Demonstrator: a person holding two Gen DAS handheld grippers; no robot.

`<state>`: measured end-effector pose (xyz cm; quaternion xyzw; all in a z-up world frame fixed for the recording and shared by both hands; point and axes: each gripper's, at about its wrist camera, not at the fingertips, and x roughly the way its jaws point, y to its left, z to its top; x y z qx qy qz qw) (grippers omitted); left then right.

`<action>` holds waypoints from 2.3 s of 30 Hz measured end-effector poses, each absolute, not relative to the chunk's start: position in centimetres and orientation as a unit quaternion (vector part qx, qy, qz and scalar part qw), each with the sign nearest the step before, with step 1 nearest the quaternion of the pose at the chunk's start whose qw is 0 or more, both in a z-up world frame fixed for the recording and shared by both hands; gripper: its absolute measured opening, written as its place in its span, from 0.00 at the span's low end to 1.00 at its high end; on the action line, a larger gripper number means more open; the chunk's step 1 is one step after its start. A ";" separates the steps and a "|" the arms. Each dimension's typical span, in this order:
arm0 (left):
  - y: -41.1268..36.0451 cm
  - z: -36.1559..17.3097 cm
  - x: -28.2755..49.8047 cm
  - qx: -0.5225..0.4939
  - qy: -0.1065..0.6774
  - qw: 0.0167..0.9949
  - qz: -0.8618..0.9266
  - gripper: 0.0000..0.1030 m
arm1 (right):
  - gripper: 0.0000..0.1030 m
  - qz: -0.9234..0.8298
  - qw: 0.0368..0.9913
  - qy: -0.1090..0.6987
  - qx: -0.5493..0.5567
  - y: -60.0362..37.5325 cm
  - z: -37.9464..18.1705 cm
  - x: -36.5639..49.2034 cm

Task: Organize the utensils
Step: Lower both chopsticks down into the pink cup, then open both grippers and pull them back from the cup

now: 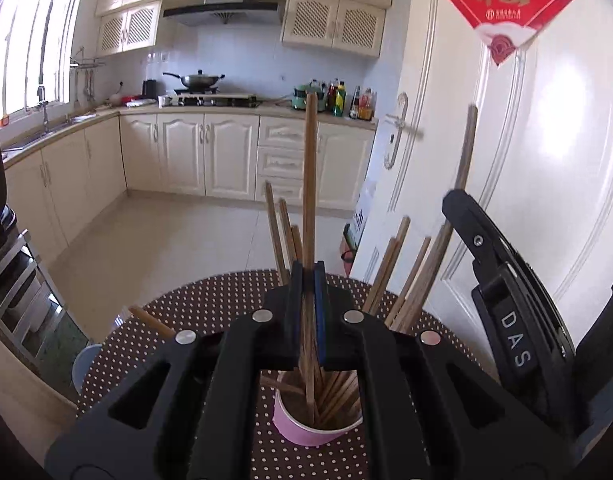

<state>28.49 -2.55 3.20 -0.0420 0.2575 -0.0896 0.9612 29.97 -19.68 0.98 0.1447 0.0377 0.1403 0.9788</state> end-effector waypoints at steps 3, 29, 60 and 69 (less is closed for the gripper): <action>-2.8 2.5 28.6 -0.033 0.258 0.962 -0.088 0.06 | 0.05 0.140 0.978 0.051 0.147 -19.8 0.1 30.3; -3.4 -0.5 29.6 -0.028 0.276 0.959 -0.063 0.07 | 0.08 0.173 0.965 0.142 0.138 -19.8 -2.2 29.9; -3.3 0.2 18.7 0.024 0.214 0.976 -0.037 0.48 | 0.86 0.127 0.976 0.148 0.092 -22.9 -0.8 19.5; -3.1 -0.7 14.6 0.035 0.191 0.981 -0.020 0.54 | 0.91 0.130 0.980 0.136 0.058 -22.4 -1.2 15.4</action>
